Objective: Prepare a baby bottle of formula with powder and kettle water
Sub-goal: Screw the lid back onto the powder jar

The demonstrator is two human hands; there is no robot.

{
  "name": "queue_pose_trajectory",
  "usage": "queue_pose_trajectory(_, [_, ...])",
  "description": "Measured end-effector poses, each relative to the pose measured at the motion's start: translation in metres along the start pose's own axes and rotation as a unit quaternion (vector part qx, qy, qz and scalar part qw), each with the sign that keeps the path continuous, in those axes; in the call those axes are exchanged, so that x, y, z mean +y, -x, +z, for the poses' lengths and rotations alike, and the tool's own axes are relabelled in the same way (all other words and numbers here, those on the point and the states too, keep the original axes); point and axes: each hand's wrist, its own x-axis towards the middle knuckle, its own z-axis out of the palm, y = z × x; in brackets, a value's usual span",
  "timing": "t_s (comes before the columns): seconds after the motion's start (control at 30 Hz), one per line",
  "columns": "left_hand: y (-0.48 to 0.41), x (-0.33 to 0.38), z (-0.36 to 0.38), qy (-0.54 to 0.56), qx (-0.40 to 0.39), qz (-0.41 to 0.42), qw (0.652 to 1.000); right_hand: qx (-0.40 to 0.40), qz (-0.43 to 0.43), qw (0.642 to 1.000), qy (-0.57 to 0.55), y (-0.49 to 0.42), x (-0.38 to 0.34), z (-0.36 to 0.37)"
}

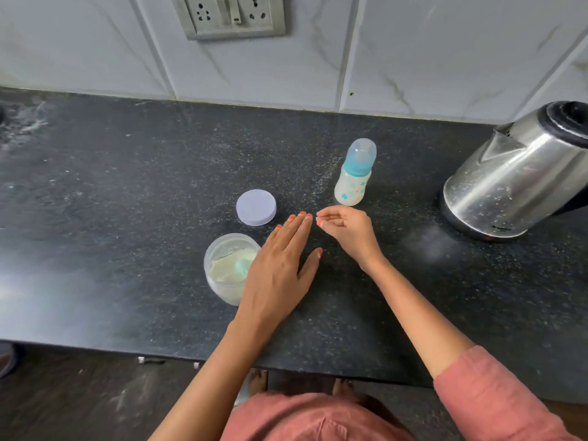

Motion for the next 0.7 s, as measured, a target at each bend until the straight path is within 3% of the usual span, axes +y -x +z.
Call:
queue_pose_trajectory(0.17, [0.01, -0.043, -0.054, 0.032, 0.001, -0.029, 0.999, -0.032, -0.021, 0.998, 0.049, -0.013, -0.025, 0.051])
queue_pose_trajectory(0.33, [0.022, -0.091, -0.077, 0.166, -0.083, -0.061, 0.981, -0.052, -0.035, 0.991, 0.116, -0.039, -0.042, 0.084])
queue_pose_trajectory(0.5, [0.031, -0.113, -0.074, 0.295, -0.162, -0.089, 0.937, -0.133, -0.05, 0.95, 0.276, -0.065, -0.046, 0.104])
queue_pose_trajectory(0.7, [0.035, -0.132, -0.065, 0.32, -0.199, -0.107, 0.92, -0.181, -0.052, 0.914, 0.359, -0.076, -0.047, 0.13])
